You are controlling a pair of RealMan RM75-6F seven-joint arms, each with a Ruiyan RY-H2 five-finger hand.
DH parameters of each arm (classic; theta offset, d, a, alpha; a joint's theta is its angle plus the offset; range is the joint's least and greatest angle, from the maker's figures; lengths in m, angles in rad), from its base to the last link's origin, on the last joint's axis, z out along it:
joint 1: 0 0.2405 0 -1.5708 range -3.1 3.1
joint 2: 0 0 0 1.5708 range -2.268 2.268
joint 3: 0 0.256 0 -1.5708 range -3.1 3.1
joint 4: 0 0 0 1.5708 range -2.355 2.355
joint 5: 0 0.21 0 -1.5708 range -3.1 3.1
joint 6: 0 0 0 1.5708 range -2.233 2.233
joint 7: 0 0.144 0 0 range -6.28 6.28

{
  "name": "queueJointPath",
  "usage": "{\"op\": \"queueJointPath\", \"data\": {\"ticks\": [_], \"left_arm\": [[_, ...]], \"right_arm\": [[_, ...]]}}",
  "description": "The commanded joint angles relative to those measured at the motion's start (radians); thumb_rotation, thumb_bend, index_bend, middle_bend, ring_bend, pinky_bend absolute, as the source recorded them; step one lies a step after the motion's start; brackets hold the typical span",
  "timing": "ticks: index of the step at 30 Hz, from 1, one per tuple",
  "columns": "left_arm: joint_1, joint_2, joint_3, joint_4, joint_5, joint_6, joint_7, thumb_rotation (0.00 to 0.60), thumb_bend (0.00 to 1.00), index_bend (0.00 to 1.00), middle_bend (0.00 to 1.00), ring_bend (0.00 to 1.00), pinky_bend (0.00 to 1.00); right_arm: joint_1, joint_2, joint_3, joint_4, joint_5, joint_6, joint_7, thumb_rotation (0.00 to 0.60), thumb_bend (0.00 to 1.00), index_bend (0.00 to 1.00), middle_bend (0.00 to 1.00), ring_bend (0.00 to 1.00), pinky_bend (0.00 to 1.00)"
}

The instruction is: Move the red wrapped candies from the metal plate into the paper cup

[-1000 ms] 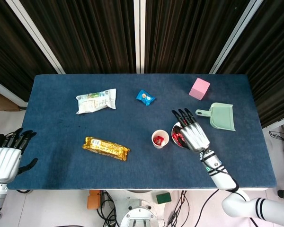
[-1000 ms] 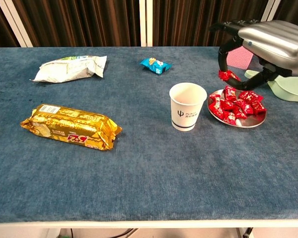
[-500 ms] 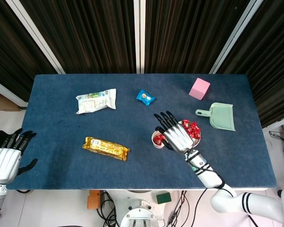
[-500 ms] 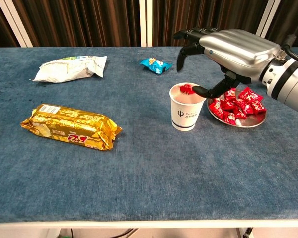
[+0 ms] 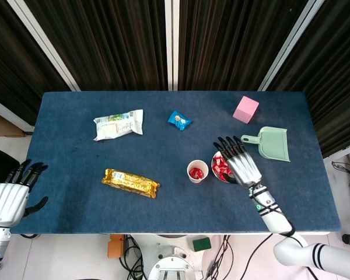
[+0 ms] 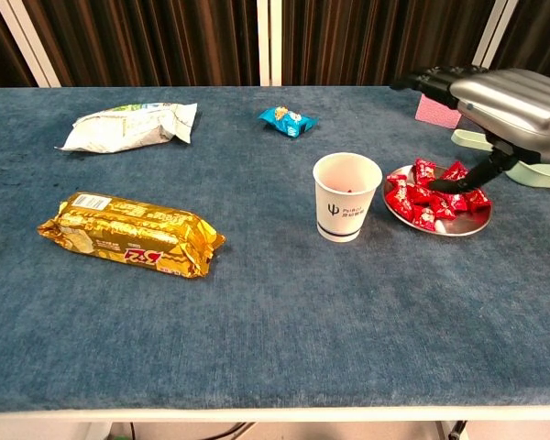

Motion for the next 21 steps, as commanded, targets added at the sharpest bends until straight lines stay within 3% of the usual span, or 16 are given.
{"op": "queueJointPath", "data": {"ticks": [1, 7, 21], "left_arm": [[-0.001, -0.001, -0.001, -0.001, 0.0, -0.001, 0.003, 0.6, 0.18, 0.18, 0.15, 0.06, 0.2], [-0.005, 0.0, -0.003, -0.003, -0.011, -0.012, 0.002, 0.6, 0.18, 0.18, 0.15, 0.06, 0.2], [-0.007, 0.003, -0.008, 0.002, -0.023, -0.014, -0.01, 0.6, 0.18, 0.18, 0.15, 0.06, 0.2]], "right_arm": [[-0.021, 0.019, -0.015, 0.028, 0.091, -0.062, -0.062, 0.6, 0.22, 0.18, 0.0, 0.0, 0.0], [-0.024, -0.02, -0.031, 0.102, 0.142, -0.103, -0.086, 0.6, 0.22, 0.21, 0.0, 0.0, 0.0], [-0.018, -0.088, -0.024, 0.212, 0.074, -0.082, 0.005, 0.6, 0.29, 0.33, 0.0, 0.0, 0.0]]}}
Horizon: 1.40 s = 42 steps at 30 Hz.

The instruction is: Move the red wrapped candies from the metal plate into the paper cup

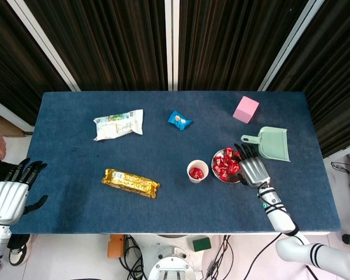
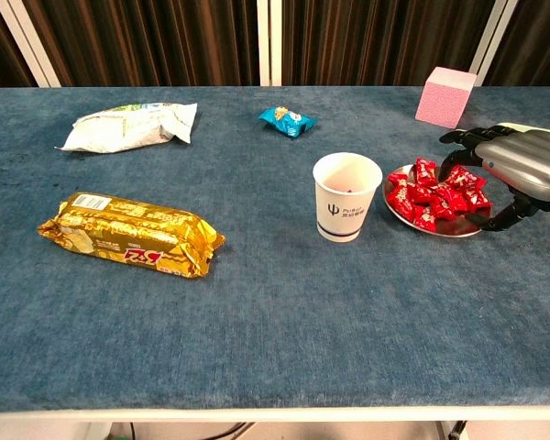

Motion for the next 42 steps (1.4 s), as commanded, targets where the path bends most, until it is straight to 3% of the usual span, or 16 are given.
{"op": "queueJointPath", "data": {"ticks": [1, 8, 24, 33, 37, 42], "left_arm": [[0.0, 0.0, 0.0, 0.0, 0.0, -0.001, 0.0, 0.6, 0.18, 0.18, 0.15, 0.06, 0.2], [-0.002, -0.002, 0.001, -0.001, -0.001, -0.005, 0.006, 0.6, 0.18, 0.18, 0.15, 0.06, 0.2], [-0.006, -0.004, 0.003, -0.004, 0.0, -0.011, 0.015, 0.6, 0.18, 0.18, 0.15, 0.06, 0.2], [-0.006, -0.004, 0.003, -0.005, 0.0, -0.011, 0.016, 0.6, 0.18, 0.18, 0.15, 0.06, 0.2], [-0.005, -0.003, 0.003, -0.004, -0.001, -0.008, 0.014, 0.6, 0.18, 0.18, 0.15, 0.06, 0.2], [-0.005, -0.003, 0.002, -0.002, -0.003, -0.007, 0.01, 0.6, 0.18, 0.18, 0.15, 0.06, 0.2]], "right_arm": [[0.002, -0.005, 0.003, 0.004, 0.0, -0.003, 0.0, 0.6, 0.29, 0.34, 0.0, 0.0, 0.0], [0.005, -0.022, 0.014, 0.016, 0.012, -0.004, -0.017, 0.6, 0.31, 0.47, 0.01, 0.0, 0.0], [-0.017, 0.004, 0.022, -0.017, -0.035, 0.063, 0.028, 0.6, 0.37, 0.62, 0.04, 0.0, 0.0], [0.007, 0.063, 0.064, -0.183, -0.126, 0.144, 0.008, 0.6, 0.37, 0.63, 0.04, 0.0, 0.0], [0.036, 0.074, 0.086, -0.277, -0.141, 0.133, -0.021, 0.6, 0.37, 0.63, 0.05, 0.0, 0.0], [0.078, 0.045, 0.098, -0.32, -0.152, 0.105, -0.078, 0.6, 0.37, 0.63, 0.05, 0.0, 0.0]]}}
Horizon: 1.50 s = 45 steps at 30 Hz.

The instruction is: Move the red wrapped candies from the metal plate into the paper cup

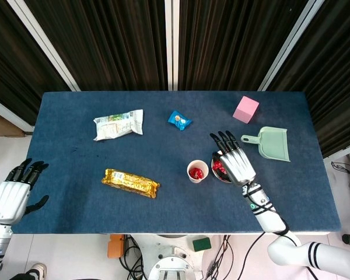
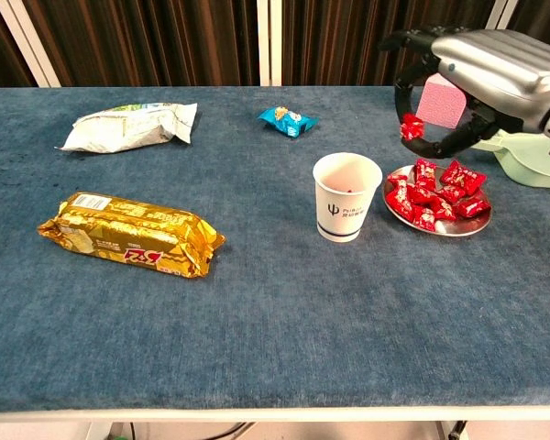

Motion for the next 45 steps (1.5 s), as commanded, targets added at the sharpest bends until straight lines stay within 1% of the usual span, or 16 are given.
{"op": "queueJointPath", "data": {"ticks": [1, 7, 9, 10, 11, 14, 16, 17, 20, 23, 26, 32, 36, 39, 41, 45], "left_arm": [[0.001, 0.001, 0.0, 0.001, 0.0, 0.001, -0.002, 0.6, 0.18, 0.18, 0.15, 0.06, 0.2], [0.004, 0.001, 0.001, 0.003, 0.003, 0.008, -0.006, 0.6, 0.18, 0.18, 0.15, 0.06, 0.2], [0.004, 0.002, 0.001, 0.003, 0.003, 0.008, -0.007, 0.6, 0.18, 0.18, 0.15, 0.06, 0.2], [0.004, 0.002, 0.001, 0.003, 0.002, 0.008, -0.006, 0.6, 0.18, 0.18, 0.15, 0.06, 0.2], [0.003, 0.002, 0.001, 0.003, 0.002, 0.007, -0.006, 0.6, 0.18, 0.18, 0.15, 0.06, 0.2], [0.004, 0.002, 0.0, 0.002, -0.001, 0.006, -0.005, 0.6, 0.18, 0.18, 0.15, 0.06, 0.2], [0.005, 0.002, 0.0, 0.001, 0.001, 0.009, -0.005, 0.6, 0.18, 0.18, 0.15, 0.06, 0.2], [0.005, 0.002, 0.001, 0.001, 0.002, 0.01, -0.004, 0.6, 0.18, 0.18, 0.15, 0.06, 0.2], [0.007, 0.002, 0.002, 0.0, 0.006, 0.014, -0.003, 0.6, 0.18, 0.18, 0.15, 0.06, 0.2], [0.008, 0.002, 0.003, 0.0, 0.01, 0.017, -0.004, 0.6, 0.18, 0.18, 0.15, 0.06, 0.2], [0.009, 0.003, 0.003, 0.001, 0.01, 0.018, -0.006, 0.6, 0.18, 0.18, 0.15, 0.06, 0.2], [0.013, 0.002, 0.007, 0.0, 0.026, 0.03, -0.004, 0.6, 0.18, 0.18, 0.15, 0.06, 0.2], [0.012, 0.0, 0.008, -0.002, 0.025, 0.027, 0.004, 0.6, 0.18, 0.18, 0.15, 0.06, 0.2], [0.011, -0.002, 0.008, -0.004, 0.026, 0.024, 0.009, 0.6, 0.18, 0.18, 0.15, 0.06, 0.2], [0.009, -0.002, 0.007, -0.005, 0.026, 0.022, 0.011, 0.6, 0.18, 0.18, 0.15, 0.06, 0.2], [0.009, -0.001, 0.007, -0.004, 0.023, 0.02, 0.009, 0.6, 0.18, 0.18, 0.15, 0.06, 0.2]], "right_arm": [[0.03, -0.023, 0.011, -0.022, -0.009, -0.02, -0.035, 0.6, 0.37, 0.63, 0.05, 0.0, 0.0], [0.05, -0.061, 0.002, -0.01, -0.005, -0.039, -0.058, 0.6, 0.37, 0.63, 0.04, 0.0, 0.0], [0.052, -0.063, -0.006, -0.006, -0.004, -0.047, -0.063, 0.6, 0.36, 0.61, 0.04, 0.0, 0.0], [0.053, -0.061, -0.01, -0.006, -0.002, -0.053, -0.066, 0.6, 0.35, 0.56, 0.03, 0.0, 0.0], [0.053, -0.058, -0.013, -0.007, 0.002, -0.059, -0.068, 0.6, 0.34, 0.47, 0.02, 0.0, 0.0], [0.054, -0.048, -0.023, -0.017, 0.011, -0.074, -0.073, 0.6, 0.31, 0.13, 0.0, 0.0, 0.0], [0.054, -0.044, -0.028, -0.019, 0.004, -0.073, -0.068, 0.6, 0.28, 0.02, 0.0, 0.0, 0.0], [0.054, -0.043, -0.029, -0.019, 0.0, -0.071, -0.064, 0.6, 0.26, 0.0, 0.0, 0.0, 0.0], [0.047, -0.034, -0.034, -0.018, -0.025, -0.047, -0.043, 0.6, 0.25, 0.0, 0.0, 0.0, 0.0], [0.025, -0.012, -0.042, -0.014, -0.047, -0.006, -0.021, 0.6, 0.28, 0.0, 0.0, 0.0, 0.0], [-0.004, 0.016, -0.043, 0.008, -0.026, 0.018, 0.003, 0.6, 0.29, 0.03, 0.01, 0.0, 0.0], [-0.033, 0.052, -0.065, 0.09, 0.058, -0.032, -0.006, 0.6, 0.29, 0.07, 0.01, 0.0, 0.0], [-0.039, 0.072, -0.075, 0.104, 0.091, -0.061, -0.034, 0.6, 0.29, 0.11, 0.01, 0.0, 0.0], [-0.043, 0.089, -0.08, 0.095, 0.118, -0.075, -0.073, 0.6, 0.29, 0.19, 0.01, 0.0, 0.0], [-0.045, 0.099, -0.081, 0.083, 0.14, -0.085, -0.099, 0.6, 0.29, 0.28, 0.01, 0.0, 0.0], [-0.043, 0.11, -0.086, 0.067, 0.183, -0.111, -0.148, 0.6, 0.29, 0.36, 0.01, 0.0, 0.0]]}}
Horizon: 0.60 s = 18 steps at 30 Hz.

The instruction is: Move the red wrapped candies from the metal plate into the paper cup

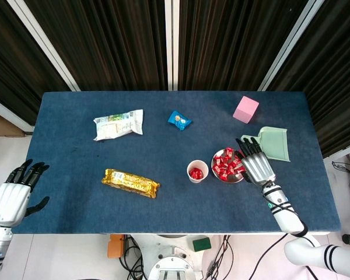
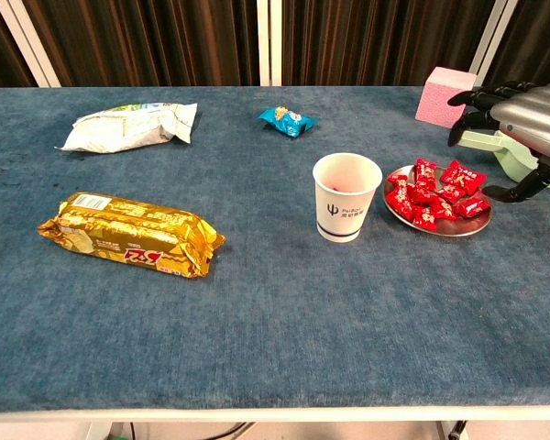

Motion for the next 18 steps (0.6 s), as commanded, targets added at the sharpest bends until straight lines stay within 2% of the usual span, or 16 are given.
{"op": "queueJointPath", "data": {"ticks": [1, 6, 18], "left_arm": [[0.0, 0.0, -0.001, 0.001, -0.001, 0.001, -0.002, 0.6, 0.18, 0.18, 0.15, 0.06, 0.2], [0.001, 0.001, -0.003, 0.003, -0.003, 0.003, -0.006, 0.6, 0.18, 0.18, 0.15, 0.06, 0.2], [0.0, 0.0, -0.004, 0.001, -0.007, 0.0, -0.002, 0.6, 0.18, 0.18, 0.15, 0.06, 0.2]], "right_arm": [[0.002, 0.01, -0.006, -0.012, 0.036, -0.026, -0.04, 0.6, 0.29, 0.36, 0.01, 0.0, 0.0], [0.011, -0.003, -0.015, 0.006, 0.078, -0.055, -0.091, 0.6, 0.29, 0.37, 0.01, 0.0, 0.0], [0.035, -0.051, -0.011, 0.056, 0.092, -0.079, -0.085, 0.6, 0.3, 0.41, 0.02, 0.0, 0.0]]}}
